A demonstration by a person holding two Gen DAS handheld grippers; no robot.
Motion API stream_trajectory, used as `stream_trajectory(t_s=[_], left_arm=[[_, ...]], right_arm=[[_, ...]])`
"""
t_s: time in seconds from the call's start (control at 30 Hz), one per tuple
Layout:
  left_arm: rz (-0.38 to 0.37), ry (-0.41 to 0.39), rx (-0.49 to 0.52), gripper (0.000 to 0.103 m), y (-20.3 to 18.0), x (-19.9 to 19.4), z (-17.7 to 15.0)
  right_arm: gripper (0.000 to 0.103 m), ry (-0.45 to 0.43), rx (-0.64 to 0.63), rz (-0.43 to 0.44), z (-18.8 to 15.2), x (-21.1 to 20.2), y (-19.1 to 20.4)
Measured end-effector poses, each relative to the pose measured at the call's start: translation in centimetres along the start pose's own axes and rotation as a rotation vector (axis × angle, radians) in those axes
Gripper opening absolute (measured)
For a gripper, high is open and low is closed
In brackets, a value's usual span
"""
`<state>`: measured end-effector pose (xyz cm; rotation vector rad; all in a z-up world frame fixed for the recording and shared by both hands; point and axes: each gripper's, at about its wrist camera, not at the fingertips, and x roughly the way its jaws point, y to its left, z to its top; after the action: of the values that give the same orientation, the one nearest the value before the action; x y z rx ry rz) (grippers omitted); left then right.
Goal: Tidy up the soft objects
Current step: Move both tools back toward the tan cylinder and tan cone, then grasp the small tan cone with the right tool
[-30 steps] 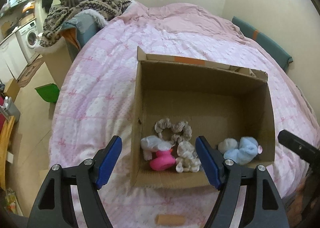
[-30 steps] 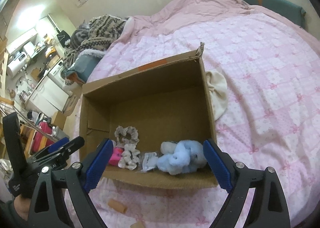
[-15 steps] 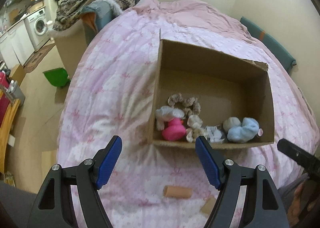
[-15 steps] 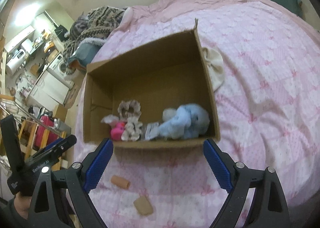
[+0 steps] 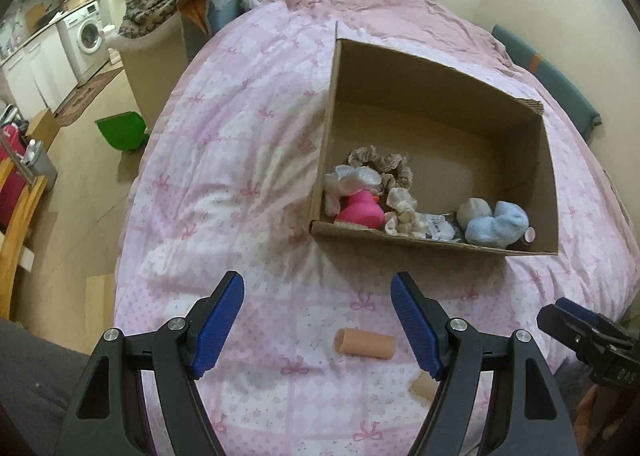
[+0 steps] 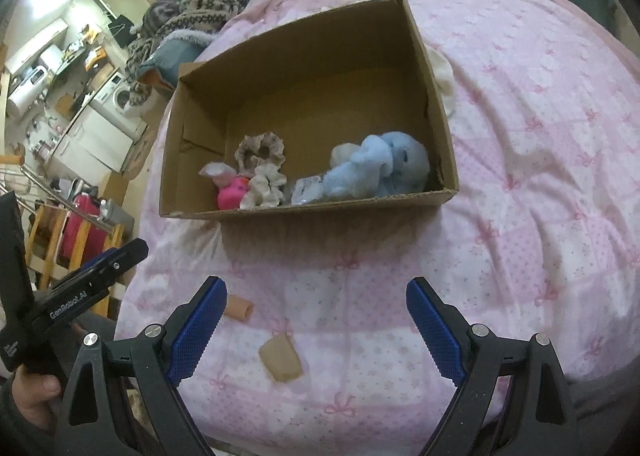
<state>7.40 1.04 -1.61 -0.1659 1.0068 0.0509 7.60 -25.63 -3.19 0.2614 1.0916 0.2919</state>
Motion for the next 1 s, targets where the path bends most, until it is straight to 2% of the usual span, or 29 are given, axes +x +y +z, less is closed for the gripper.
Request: stream_trajectory(t_s=[0.13, 0.27, 0.37, 0.5, 0.53, 0.63, 0.77, 0.83, 0.9, 1.0], left_arm=[[0.003, 0.009, -0.011, 0.074, 0.4, 0.4, -0.1], [0.008, 0.021, -0.028, 0.074, 1.0, 0.8, -0.2], [0.009, 0.035, -0.039, 0.074, 1.4, 1.2, -0.2], [0.014, 0.045, -0.050, 0.074, 1.8, 1.4, -0.3], [0.014, 0.049, -0.053, 0.074, 1.9, 1.4, -0.4], [0.015, 0.072, -0.063, 0.074, 2.1, 2.0, -0.5], [-0.009, 0.122, -0.059, 0.074, 1.8, 3.0, -0.7], [-0.027, 0.141, -0.053, 0.074, 1.6, 3.4, -0.8], [-0.037, 0.158, -0.037, 0.074, 1.3, 3.7, -1.1], [-0.057, 0.204, 0.006, 0.074, 0.3, 4.5, -1.7]], right_arm=[[0.097, 0.056, 0.009, 0.012, -0.4, 1.2, -0.2], [0.095, 0.190, -0.054, 0.035, -1.5, 3.9, 1.4], [0.082, 0.289, -0.123, 0.011, -2.8, 6.4, 3.0], [0.079, 0.388, -0.238, -0.008, -4.3, 8.9, 5.3], [0.068, 0.404, -0.269, -0.028, -4.8, 9.3, 5.7], [0.045, 0.411, -0.340, -0.084, -5.5, 9.9, 6.5], [0.030, 0.407, -0.362, -0.069, -5.8, 9.8, 7.0], [0.016, 0.393, -0.375, -0.060, -6.0, 9.3, 7.3], [0.010, 0.369, -0.366, -0.042, -5.8, 8.7, 7.6], [0.009, 0.320, -0.310, -0.015, -4.8, 7.2, 7.0]])
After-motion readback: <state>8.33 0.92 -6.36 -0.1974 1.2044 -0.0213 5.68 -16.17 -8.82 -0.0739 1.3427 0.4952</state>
